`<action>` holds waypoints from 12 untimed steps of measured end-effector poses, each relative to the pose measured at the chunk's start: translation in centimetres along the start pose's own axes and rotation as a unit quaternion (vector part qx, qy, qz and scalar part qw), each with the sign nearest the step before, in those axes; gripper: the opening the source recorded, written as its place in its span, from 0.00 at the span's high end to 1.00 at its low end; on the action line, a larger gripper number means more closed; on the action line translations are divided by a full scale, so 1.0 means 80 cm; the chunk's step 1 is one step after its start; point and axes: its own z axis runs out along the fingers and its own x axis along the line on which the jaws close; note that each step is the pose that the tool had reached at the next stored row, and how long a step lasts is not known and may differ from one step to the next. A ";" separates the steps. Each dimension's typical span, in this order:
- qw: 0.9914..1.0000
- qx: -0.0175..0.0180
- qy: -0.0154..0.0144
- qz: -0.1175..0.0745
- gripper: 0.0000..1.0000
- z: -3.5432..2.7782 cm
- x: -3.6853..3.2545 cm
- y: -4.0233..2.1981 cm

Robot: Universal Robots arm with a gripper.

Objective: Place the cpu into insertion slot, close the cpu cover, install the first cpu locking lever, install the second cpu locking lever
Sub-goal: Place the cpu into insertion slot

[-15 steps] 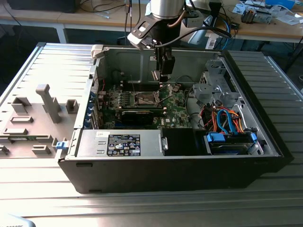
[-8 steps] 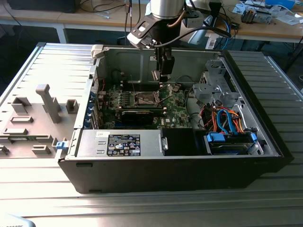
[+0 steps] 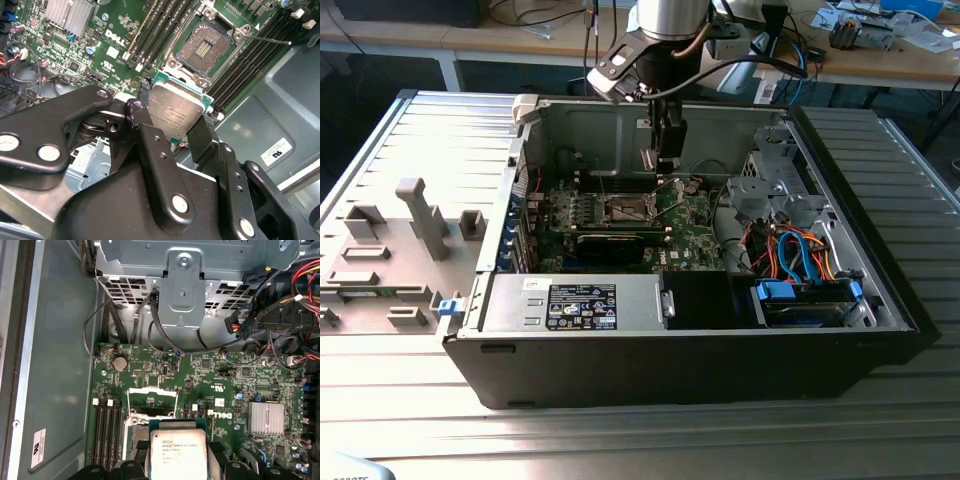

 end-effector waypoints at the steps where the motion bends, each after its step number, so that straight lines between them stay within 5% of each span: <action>1: 1.000 0.000 0.000 0.002 0.45 0.0000 0.0000 0.0000; 12: 1.000 0.000 -0.001 0.027 0.45 0.0003 0.0000 0.0000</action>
